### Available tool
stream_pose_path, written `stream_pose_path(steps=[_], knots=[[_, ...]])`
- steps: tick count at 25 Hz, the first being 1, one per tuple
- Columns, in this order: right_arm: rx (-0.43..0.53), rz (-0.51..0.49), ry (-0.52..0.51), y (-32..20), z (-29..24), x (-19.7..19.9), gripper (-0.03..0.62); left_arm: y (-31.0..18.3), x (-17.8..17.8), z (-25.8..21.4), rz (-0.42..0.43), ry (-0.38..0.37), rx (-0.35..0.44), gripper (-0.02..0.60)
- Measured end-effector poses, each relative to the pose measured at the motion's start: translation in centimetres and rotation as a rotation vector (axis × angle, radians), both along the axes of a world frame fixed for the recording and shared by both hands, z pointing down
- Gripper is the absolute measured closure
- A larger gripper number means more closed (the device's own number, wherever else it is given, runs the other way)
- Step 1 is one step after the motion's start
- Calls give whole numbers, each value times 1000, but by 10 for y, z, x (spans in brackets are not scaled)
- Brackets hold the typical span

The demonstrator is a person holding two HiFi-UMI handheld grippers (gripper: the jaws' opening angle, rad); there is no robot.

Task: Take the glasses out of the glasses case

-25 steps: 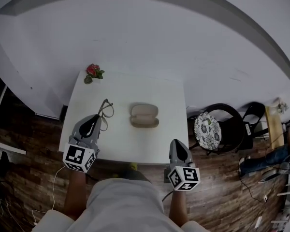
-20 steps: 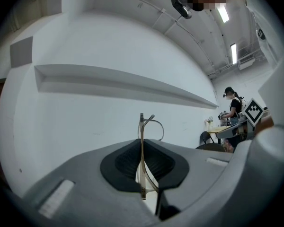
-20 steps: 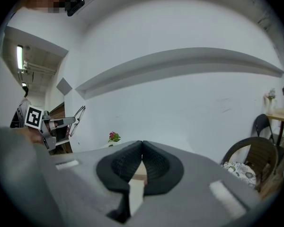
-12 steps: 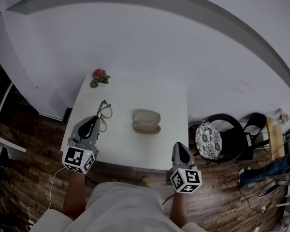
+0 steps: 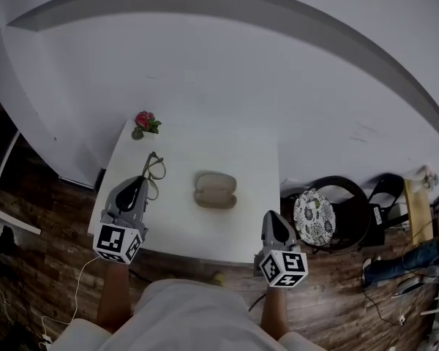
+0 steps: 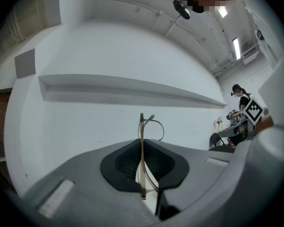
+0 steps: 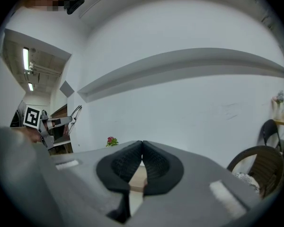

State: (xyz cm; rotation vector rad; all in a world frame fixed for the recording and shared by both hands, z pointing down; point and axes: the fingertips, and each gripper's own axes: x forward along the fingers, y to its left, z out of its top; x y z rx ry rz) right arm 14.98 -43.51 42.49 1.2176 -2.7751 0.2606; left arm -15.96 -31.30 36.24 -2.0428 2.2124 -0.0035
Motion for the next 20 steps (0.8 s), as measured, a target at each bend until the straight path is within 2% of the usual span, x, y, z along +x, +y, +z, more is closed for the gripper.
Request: stream_pose_path(steps=[20], knots=[[22,-34,-13,-31,-12,6,591,-4,7,-1,-78,6,11,557]])
